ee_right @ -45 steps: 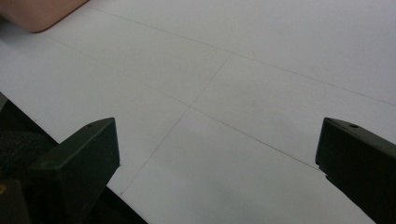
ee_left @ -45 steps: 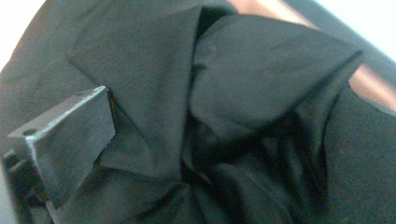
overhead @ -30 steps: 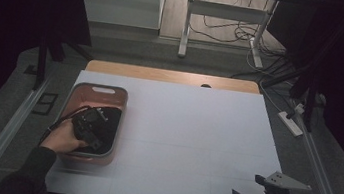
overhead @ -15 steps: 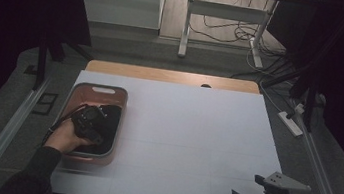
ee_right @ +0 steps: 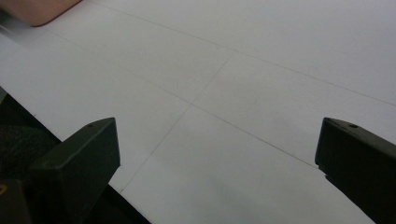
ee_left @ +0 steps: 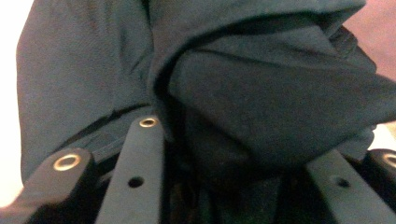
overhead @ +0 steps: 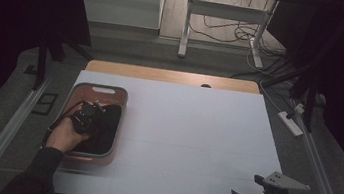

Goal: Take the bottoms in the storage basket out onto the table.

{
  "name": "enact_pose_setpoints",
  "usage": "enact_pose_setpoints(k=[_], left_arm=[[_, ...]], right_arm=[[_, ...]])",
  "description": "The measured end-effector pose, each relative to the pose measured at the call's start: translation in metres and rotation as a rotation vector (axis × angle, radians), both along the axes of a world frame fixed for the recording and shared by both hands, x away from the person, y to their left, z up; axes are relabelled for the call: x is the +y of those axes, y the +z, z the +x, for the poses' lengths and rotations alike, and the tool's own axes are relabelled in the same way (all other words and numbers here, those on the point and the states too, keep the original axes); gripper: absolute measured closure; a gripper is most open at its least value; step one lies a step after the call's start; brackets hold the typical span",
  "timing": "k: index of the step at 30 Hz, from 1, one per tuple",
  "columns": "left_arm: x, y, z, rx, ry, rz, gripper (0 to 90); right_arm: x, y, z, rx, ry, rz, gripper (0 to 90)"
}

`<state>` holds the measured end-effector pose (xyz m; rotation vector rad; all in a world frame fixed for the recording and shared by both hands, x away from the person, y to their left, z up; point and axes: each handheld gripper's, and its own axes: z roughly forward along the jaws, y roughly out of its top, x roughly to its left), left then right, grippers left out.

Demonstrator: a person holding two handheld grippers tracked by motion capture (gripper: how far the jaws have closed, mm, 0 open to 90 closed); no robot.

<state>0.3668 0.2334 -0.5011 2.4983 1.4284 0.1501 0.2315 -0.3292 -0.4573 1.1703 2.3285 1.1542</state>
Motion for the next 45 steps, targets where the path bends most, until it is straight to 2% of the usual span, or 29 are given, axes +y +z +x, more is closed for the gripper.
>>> enact_pose_setpoints(k=[6, 11, 18, 19, 20, 22, 23, 26, 37, 40, 45], left_arm=[[0.005, 0.003, -0.001, -0.003, 0.036, -0.032, 71.6], [0.005, 0.007, -0.003, -0.033, 0.036, -0.035, 72.3], [0.018, 0.022, -0.012, -0.114, 0.055, -0.133, 72.9], [0.018, 0.022, -0.012, -0.114, 0.055, -0.133, 72.9], [0.021, 0.027, -0.015, -0.135, 0.058, -0.159, 72.9], [0.023, 0.032, -0.018, -0.158, 0.061, -0.182, 72.9], [0.023, 0.032, -0.018, -0.158, 0.061, -0.182, 72.9], [0.025, 0.040, -0.022, -0.193, 0.061, -0.204, 72.9], [0.030, 0.059, -0.028, -0.233, 0.054, -0.266, 72.9], [0.032, 0.068, -0.030, -0.260, 0.052, -0.290, 72.8], [0.034, 0.077, -0.032, -0.289, 0.045, -0.301, 72.8]], right_arm=[[0.000, 0.000, 0.000, 0.001, -0.001, 0.002, 0.3], [0.000, 0.000, 0.000, -0.001, 0.000, 0.004, 0.4], [-0.001, 0.000, -0.001, -0.005, 0.000, 0.004, 0.4], [-0.001, 0.000, -0.001, -0.005, 0.000, 0.004, 0.4], [0.000, 0.000, -0.001, -0.005, 0.000, 0.004, 0.4], [0.000, 0.000, -0.001, -0.005, 0.000, 0.003, 0.3], [0.000, 0.000, -0.001, -0.005, 0.000, 0.003, 0.3], [0.000, 0.000, -0.001, -0.006, 0.000, 0.002, 0.4], [0.000, 0.000, -0.001, -0.005, -0.001, 0.003, 0.4], [0.000, 0.000, -0.001, -0.004, -0.003, 0.002, 0.4], [0.000, 0.000, 0.000, -0.002, -0.004, 0.002, 0.4]])
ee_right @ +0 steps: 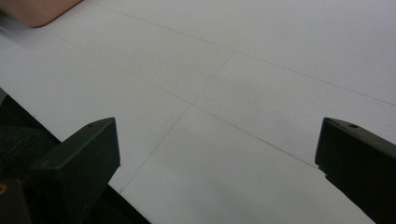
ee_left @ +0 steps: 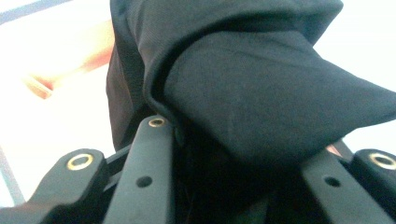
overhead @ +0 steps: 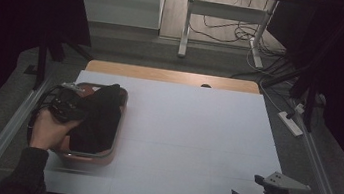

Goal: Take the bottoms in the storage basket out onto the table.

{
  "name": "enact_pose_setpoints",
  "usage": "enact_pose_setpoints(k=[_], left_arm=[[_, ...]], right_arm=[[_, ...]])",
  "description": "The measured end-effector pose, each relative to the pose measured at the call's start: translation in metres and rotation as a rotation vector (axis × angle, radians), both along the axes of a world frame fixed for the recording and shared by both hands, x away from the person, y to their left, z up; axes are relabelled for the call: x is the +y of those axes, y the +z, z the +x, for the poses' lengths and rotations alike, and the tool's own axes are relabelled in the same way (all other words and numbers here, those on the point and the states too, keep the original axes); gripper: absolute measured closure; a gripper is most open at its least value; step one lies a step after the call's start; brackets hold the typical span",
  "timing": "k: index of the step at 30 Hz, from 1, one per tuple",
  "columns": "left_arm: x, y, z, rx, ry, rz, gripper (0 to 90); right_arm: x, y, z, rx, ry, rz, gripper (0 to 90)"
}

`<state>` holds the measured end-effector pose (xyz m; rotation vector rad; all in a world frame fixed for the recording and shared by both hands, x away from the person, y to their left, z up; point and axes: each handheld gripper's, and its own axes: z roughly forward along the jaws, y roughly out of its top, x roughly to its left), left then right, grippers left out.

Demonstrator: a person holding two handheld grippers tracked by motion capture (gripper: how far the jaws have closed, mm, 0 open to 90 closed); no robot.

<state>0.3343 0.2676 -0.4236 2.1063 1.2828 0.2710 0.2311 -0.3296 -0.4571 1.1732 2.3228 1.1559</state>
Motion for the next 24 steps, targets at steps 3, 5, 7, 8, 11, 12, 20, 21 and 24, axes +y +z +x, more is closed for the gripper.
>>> enact_pose_setpoints(k=[3, 5, 7, 8, 11, 12, 20, 21, 24], left_arm=[[0.002, 0.004, -0.001, -0.011, 0.003, -0.007, 72.8], [0.005, 0.011, -0.002, -0.027, 0.005, -0.026, 72.8], [0.006, 0.014, -0.002, -0.033, 0.007, -0.030, 72.8], [0.007, 0.020, -0.002, -0.043, 0.006, -0.036, 72.8], [0.007, 0.028, -0.002, -0.059, 0.002, -0.037, 72.8], [0.007, 0.028, -0.002, -0.059, 0.002, -0.037, 72.8], [0.001, 0.049, -0.002, -0.106, -0.018, -0.019, 72.6], [0.000, 0.051, -0.001, -0.110, -0.021, -0.022, 72.6], [-0.001, 0.058, -0.001, -0.122, -0.029, -0.033, 72.6]], right_arm=[[0.000, 0.000, 0.000, 0.002, -0.001, 0.000, 0.4], [0.000, 0.000, 0.000, 0.002, -0.001, 0.000, 0.4], [0.000, 0.000, 0.000, 0.002, -0.001, 0.001, 0.4], [0.000, 0.000, 0.000, 0.003, -0.002, 0.001, 0.4], [0.000, 0.000, 0.000, 0.003, -0.002, 0.000, 0.3], [0.000, 0.000, 0.000, 0.003, -0.002, 0.000, 0.3], [0.000, 0.000, 0.000, 0.004, -0.003, 0.003, 0.4], [0.000, 0.000, 0.000, 0.004, -0.004, 0.003, 0.3], [0.000, 0.000, 0.000, 0.004, -0.005, 0.004, 0.3]])
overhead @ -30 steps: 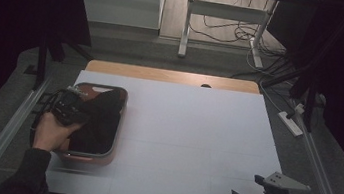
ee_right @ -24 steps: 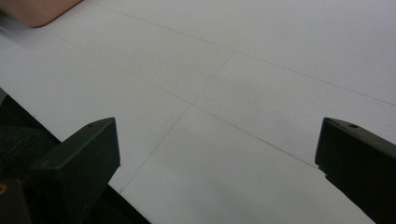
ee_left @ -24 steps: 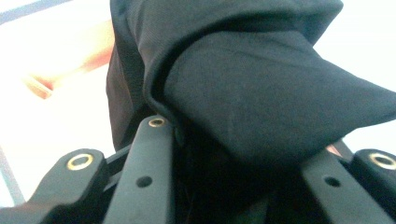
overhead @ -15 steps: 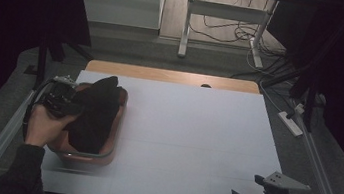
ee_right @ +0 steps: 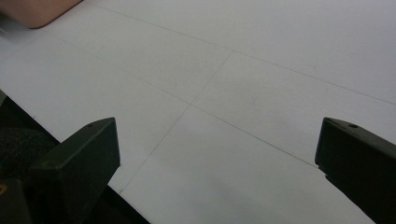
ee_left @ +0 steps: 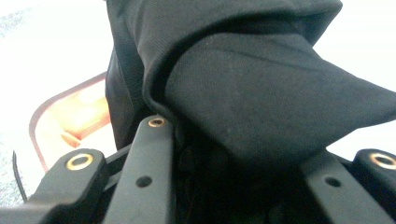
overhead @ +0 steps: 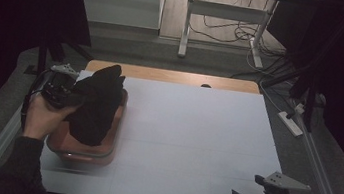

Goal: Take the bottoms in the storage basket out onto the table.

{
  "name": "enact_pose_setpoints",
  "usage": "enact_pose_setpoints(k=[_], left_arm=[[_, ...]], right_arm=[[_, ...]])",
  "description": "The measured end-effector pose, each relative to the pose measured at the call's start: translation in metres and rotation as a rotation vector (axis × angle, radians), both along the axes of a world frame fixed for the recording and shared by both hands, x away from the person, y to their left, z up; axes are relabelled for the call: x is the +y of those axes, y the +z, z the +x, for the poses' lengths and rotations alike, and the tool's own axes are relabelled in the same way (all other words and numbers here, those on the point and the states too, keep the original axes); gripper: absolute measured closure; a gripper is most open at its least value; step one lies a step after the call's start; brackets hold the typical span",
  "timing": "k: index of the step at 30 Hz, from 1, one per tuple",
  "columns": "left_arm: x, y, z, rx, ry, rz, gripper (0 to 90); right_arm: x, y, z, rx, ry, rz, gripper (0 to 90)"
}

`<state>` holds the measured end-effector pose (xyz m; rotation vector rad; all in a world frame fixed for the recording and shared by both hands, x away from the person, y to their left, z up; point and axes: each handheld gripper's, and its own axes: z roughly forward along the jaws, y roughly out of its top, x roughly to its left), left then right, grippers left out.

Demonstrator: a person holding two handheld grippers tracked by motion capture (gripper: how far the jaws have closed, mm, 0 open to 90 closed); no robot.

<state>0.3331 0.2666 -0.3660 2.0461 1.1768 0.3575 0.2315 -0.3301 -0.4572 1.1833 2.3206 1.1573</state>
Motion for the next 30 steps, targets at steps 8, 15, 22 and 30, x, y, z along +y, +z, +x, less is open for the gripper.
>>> enact_pose_setpoints(k=[8, 15, 22, 30], left_arm=[[-0.009, 0.017, 0.000, -0.032, -0.027, -0.002, 72.5], [-0.017, 0.027, 0.002, -0.052, -0.040, -0.006, 72.4], [-0.028, 0.038, 0.005, -0.070, -0.067, -0.017, 72.3], [-0.038, 0.048, 0.008, -0.088, -0.096, -0.032, 72.3]], right_arm=[[0.000, 0.000, 0.000, 0.001, -0.005, 0.003, 0.3], [-0.001, 0.000, 0.000, 0.001, -0.006, 0.004, 0.3], [-0.001, 0.000, 0.000, 0.002, -0.008, 0.005, 0.3], [-0.001, 0.000, 0.000, 0.002, -0.011, 0.007, 0.3]])
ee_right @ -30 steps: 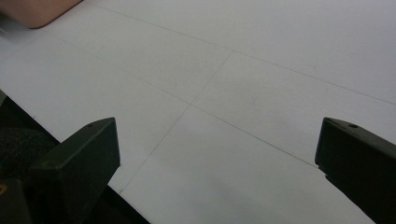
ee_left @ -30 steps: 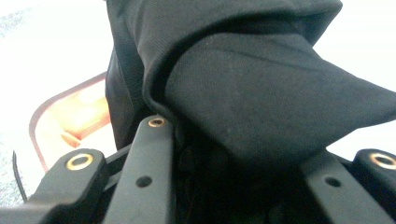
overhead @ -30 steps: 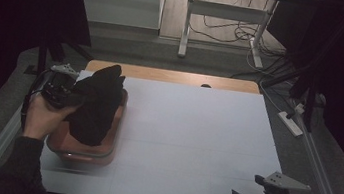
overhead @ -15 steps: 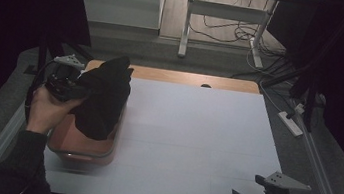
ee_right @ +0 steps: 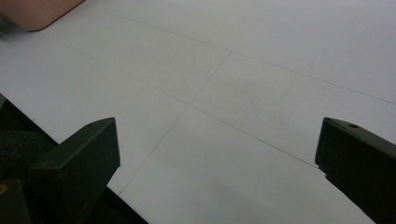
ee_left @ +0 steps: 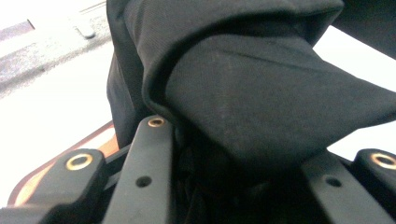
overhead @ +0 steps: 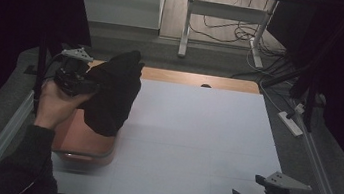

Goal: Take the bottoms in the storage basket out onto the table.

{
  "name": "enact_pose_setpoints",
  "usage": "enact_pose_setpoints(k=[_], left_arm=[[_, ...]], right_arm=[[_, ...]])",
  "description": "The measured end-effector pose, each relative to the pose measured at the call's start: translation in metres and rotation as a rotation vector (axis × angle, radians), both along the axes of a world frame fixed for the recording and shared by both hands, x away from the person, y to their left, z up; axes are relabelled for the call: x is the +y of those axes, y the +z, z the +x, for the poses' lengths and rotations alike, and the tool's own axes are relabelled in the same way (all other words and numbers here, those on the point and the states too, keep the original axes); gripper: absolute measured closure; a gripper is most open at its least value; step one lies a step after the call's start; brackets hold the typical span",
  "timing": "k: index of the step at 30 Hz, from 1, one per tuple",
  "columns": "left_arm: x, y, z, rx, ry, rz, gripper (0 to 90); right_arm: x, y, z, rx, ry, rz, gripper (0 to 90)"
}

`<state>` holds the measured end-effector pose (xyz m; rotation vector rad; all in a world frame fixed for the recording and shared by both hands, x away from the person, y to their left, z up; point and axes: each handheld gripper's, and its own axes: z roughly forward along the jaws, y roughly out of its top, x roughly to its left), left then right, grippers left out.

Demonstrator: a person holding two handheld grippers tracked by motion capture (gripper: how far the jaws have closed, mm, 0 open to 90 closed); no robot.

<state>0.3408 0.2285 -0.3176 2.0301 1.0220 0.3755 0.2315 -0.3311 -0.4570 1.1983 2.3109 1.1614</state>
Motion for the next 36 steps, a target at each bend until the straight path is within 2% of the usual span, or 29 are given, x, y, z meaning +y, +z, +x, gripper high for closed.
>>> enact_pose_setpoints(k=[7, 14, 36], left_arm=[[-0.008, 0.006, 0.002, -0.010, -0.018, -0.013, 72.3], [-0.023, 0.013, 0.006, -0.023, -0.050, -0.017, 72.3], [-0.070, 0.014, 0.020, -0.043, -0.123, -0.009, 72.2]], right_arm=[[0.000, 0.000, 0.000, 0.000, 0.001, 0.000, 0.4], [0.000, 0.000, 0.000, 0.000, 0.002, 0.001, 0.3], [0.000, 0.000, 0.000, -0.001, 0.004, 0.004, 0.3]])
